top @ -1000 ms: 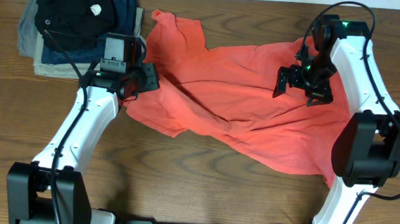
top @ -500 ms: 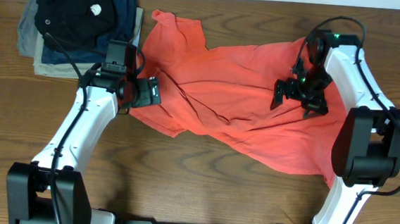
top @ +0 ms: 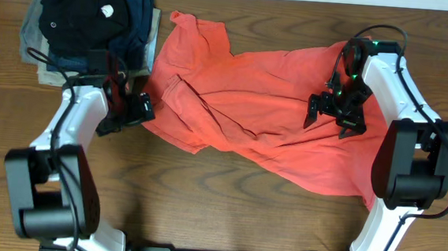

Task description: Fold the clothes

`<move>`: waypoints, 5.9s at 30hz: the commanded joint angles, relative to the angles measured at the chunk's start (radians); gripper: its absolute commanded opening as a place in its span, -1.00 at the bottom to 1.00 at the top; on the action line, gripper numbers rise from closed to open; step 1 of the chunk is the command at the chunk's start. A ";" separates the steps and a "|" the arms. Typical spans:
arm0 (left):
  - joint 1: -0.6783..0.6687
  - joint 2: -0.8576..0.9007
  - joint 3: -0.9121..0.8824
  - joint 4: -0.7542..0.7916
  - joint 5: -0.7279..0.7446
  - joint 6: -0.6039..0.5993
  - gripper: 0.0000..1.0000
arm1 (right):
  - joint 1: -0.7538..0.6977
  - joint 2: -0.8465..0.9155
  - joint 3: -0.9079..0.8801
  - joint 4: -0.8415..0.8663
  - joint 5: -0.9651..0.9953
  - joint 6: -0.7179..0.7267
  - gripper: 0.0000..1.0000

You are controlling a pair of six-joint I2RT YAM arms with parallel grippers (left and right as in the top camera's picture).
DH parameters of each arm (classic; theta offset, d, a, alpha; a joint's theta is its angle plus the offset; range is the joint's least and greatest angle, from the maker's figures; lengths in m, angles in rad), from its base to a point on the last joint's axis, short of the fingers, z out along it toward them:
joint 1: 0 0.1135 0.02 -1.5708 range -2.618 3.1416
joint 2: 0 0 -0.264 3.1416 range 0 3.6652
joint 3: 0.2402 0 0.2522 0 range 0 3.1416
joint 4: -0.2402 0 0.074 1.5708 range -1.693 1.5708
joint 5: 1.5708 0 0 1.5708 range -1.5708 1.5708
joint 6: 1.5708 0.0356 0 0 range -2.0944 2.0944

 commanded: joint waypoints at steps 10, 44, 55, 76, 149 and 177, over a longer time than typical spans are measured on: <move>-0.054 0.034 0.005 -0.010 0.046 0.054 0.72 | 0.085 -0.039 -0.001 0.005 -0.007 0.061 0.86; -0.062 0.111 -0.020 0.076 0.098 0.053 0.25 | 0.155 -0.619 -0.001 -0.092 -0.008 0.105 0.92; -0.062 0.095 -0.018 0.061 0.098 0.053 -0.80 | 0.156 -0.712 -0.001 -0.111 0.008 0.105 0.99; -0.061 -0.486 -0.017 -0.309 0.093 -0.049 -0.88 | 0.155 -0.715 -0.186 -0.145 0.363 0.502 0.99; -0.061 -0.411 -0.019 -0.367 0.011 -0.049 0.18 | -0.335 -0.711 -1.026 0.538 0.231 0.504 -0.36; -0.061 -0.411 -0.019 -0.383 0.011 -0.050 0.19 | -0.472 -0.617 -0.830 0.500 0.235 0.373 -0.97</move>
